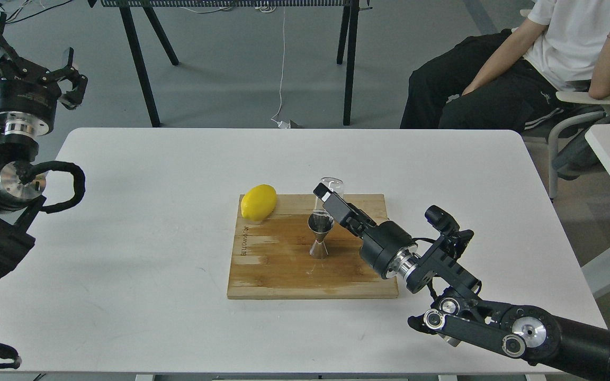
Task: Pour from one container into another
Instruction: 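Tilt the glass cup with the right gripper to pour into the jigger, then turn the glass cup upright and carry it back off the board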
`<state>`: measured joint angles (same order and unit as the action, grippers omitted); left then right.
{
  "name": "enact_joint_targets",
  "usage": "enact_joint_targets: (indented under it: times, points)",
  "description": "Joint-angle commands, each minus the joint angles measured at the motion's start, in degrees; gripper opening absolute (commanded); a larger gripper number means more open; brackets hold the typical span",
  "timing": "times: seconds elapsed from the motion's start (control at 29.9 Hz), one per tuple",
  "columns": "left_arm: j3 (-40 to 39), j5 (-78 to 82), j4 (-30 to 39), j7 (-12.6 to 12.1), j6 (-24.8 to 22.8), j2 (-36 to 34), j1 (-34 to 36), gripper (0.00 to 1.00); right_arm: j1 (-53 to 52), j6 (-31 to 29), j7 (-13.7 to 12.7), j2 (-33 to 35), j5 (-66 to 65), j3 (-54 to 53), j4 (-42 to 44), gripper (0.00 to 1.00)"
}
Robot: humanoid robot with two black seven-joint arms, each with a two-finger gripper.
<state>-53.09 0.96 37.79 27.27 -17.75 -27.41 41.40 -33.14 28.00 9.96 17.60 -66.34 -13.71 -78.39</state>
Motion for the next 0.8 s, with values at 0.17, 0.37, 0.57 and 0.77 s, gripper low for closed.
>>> enact_joint_targets:
  times: [0.17,0.37,0.57,0.77]
  points:
    - [0.00,0.01,0.00,-0.02,0.00,-0.10,0.09,1.00,2.37,0.00,-1.70,-0.11,8.65,-5.52,-2.02,0.29]
    - [0.00,-0.08,0.00,-0.02,-0.18,-0.54,0.00,1.00,6.94,0.00,-1.96,-0.37,22.55,-14.31,-8.26,0.29]
    - [0.27,-0.08,0.00,-0.02,0.08,-0.45,0.09,1.00,11.86,0.00,-1.88,-0.99,33.98,-26.01,-10.73,0.30]
    - [0.36,-0.08,0.00,-0.02,0.17,-0.01,0.18,1.00,14.32,0.00,-1.97,-0.99,43.37,-31.63,-10.29,0.30]
